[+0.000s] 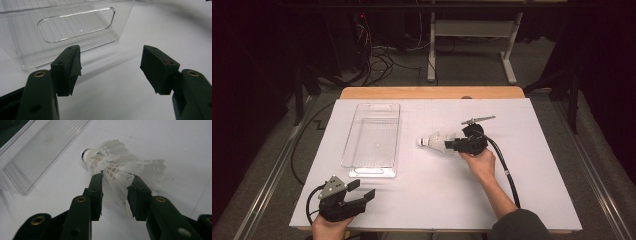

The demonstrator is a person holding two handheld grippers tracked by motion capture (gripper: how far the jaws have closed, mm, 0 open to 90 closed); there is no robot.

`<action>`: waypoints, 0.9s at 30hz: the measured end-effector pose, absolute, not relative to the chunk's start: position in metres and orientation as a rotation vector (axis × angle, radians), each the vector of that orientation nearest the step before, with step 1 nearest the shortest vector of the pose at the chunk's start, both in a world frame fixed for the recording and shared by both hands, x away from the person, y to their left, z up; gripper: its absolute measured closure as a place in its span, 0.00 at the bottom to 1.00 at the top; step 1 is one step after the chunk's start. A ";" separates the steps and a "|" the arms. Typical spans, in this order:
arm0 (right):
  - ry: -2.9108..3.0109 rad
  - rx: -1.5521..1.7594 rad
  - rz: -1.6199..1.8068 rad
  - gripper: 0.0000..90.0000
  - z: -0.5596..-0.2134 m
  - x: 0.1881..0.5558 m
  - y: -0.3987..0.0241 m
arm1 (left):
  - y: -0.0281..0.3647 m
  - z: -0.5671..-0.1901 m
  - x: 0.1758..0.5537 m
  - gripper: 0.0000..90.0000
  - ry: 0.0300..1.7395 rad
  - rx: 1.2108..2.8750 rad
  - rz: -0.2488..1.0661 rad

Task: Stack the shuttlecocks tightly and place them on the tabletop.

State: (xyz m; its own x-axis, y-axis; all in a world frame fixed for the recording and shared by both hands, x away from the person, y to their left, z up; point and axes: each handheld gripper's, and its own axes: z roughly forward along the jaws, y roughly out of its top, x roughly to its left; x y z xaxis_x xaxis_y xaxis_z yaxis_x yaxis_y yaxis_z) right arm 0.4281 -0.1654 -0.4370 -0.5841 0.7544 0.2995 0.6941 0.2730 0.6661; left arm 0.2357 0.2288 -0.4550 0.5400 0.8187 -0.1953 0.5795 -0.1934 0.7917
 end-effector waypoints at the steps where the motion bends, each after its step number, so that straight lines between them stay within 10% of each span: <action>1: 2.442 1.408 1.206 0.68 -0.438 0.429 -0.166 | 0.229 -0.455 0.236 0.37 1.144 1.888 0.336; 27: 2.420 1.359 1.157 0.52 -0.436 0.418 -0.161 | 0.231 -0.455 0.234 0.37 1.140 1.875 0.328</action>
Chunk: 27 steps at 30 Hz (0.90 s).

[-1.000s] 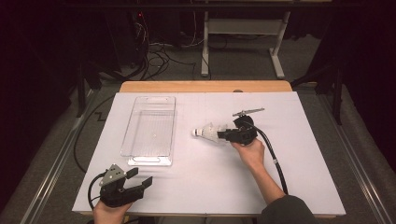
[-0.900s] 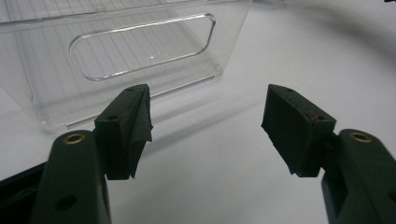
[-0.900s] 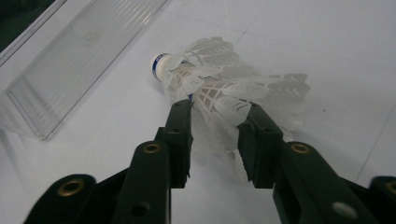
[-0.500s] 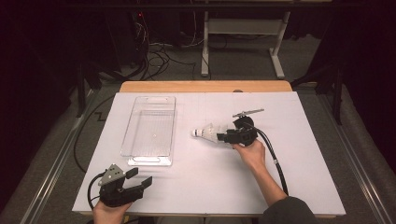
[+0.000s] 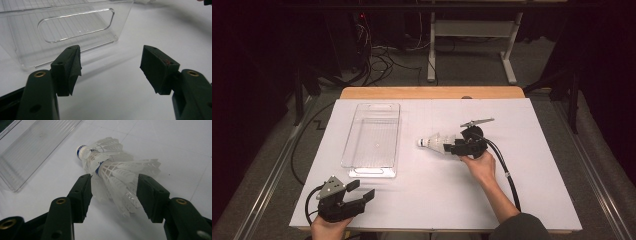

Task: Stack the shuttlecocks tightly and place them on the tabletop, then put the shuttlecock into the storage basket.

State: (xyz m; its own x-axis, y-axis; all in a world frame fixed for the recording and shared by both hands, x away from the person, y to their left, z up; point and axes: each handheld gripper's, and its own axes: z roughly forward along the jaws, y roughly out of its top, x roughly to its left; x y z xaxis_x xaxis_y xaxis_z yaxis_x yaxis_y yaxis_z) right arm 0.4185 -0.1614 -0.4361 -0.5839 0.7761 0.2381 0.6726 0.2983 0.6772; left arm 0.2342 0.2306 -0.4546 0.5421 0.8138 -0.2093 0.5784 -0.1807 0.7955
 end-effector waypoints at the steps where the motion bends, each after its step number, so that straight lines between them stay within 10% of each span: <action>1: 2.420 1.359 1.157 0.52 -0.436 0.418 -0.161 | 0.231 -0.455 0.234 0.37 1.140 1.875 0.328; 27: 2.442 1.316 1.132 0.51 -0.437 0.412 -0.154 | 0.230 -0.454 0.233 0.37 1.142 1.878 0.329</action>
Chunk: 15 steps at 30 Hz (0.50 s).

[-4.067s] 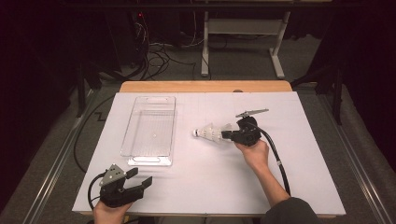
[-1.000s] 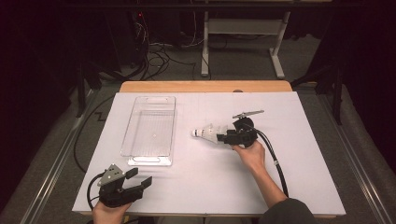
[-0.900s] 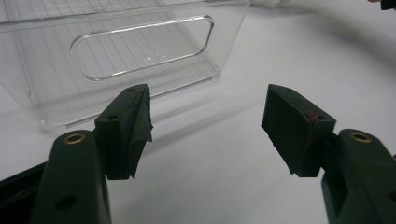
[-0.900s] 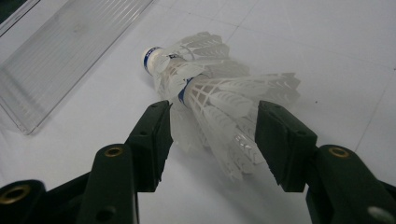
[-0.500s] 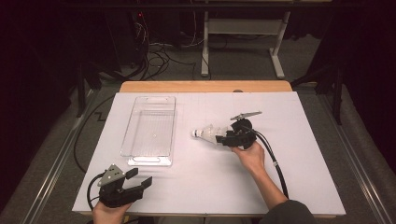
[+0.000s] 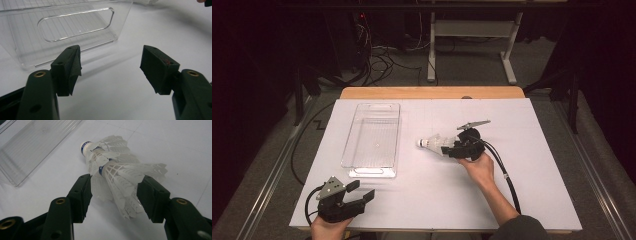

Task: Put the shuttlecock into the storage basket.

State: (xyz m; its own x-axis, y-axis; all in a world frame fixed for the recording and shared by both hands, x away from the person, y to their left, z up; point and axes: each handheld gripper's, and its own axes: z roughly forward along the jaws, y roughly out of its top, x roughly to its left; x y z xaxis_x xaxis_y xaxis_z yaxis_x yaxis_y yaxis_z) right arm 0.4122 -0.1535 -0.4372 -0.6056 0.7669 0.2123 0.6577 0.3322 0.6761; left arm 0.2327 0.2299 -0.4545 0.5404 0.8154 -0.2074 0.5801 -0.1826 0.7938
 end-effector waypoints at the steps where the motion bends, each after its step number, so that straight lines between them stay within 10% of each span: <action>1: 2.444 1.316 1.132 0.51 -0.437 0.412 -0.154 | 0.230 -0.454 0.233 0.37 1.143 1.879 0.330; 15: 2.446 1.318 1.147 0.51 -0.440 0.411 -0.150 | 0.230 -0.454 0.233 0.37 1.142 1.878 0.330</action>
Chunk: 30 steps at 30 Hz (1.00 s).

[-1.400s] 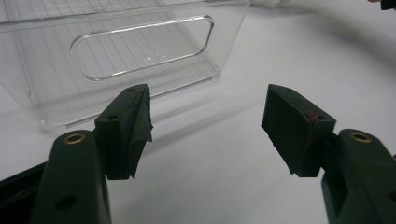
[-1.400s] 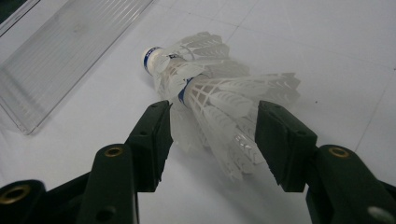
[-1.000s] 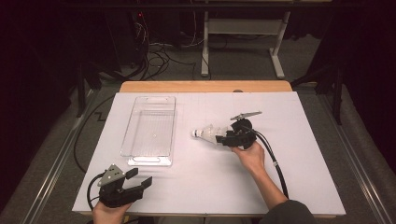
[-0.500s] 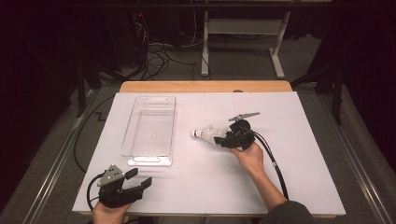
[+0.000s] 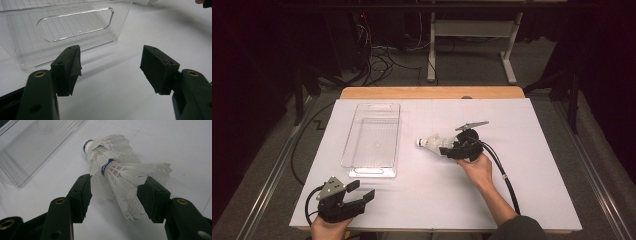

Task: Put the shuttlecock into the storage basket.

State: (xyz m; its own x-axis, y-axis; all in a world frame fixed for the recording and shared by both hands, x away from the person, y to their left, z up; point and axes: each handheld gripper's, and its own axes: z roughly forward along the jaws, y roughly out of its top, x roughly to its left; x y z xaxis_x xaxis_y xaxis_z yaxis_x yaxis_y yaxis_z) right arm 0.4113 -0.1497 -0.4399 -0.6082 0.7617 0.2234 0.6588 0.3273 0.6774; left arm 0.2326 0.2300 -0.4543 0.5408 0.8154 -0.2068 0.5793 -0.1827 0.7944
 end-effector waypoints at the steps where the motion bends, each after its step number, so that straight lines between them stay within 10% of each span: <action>1: 2.445 1.317 1.146 0.50 -0.440 0.411 -0.150 | 0.230 -0.454 0.233 0.37 1.141 1.879 0.329; 30: 2.453 1.330 1.147 0.53 -0.443 0.415 -0.135 | 0.230 -0.454 0.233 0.37 1.140 1.881 0.333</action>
